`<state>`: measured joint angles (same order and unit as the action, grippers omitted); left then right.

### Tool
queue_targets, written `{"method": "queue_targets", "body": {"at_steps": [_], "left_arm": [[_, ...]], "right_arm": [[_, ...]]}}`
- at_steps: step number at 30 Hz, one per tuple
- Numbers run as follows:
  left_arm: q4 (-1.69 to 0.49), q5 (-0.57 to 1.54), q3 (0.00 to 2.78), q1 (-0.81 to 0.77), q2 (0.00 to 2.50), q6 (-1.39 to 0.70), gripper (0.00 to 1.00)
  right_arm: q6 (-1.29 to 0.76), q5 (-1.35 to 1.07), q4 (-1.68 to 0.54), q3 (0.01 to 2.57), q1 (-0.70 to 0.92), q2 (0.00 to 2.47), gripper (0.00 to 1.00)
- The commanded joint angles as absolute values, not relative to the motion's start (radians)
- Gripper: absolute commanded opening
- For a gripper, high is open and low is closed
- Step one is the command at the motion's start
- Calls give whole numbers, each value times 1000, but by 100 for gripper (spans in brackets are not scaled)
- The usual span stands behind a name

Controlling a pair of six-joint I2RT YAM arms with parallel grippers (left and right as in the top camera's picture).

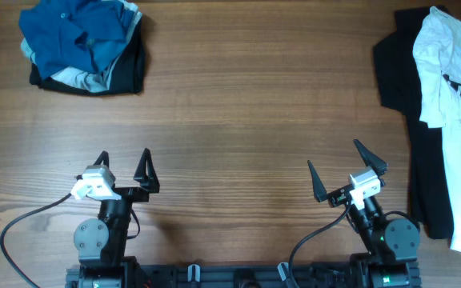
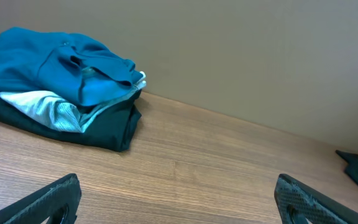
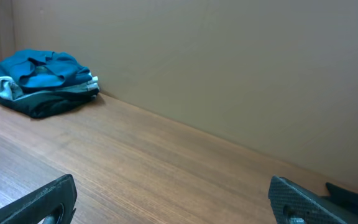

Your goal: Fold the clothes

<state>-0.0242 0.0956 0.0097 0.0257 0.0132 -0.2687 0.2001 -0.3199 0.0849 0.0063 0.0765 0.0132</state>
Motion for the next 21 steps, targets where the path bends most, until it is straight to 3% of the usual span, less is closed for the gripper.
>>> {"method": "queue_targets", "body": {"at_steps": [1,15,21], "left_arm": [[-27,109,6,31,7,-270,100],[-60,123,65,31,19,-270,100],[-147,123,232,31,146,-270,100]], "right_arm": [[206,-307,101,6,81,14,100],[207,-307,119,75,81,31,100],[206,-311,111,217,81,179,100]]}}
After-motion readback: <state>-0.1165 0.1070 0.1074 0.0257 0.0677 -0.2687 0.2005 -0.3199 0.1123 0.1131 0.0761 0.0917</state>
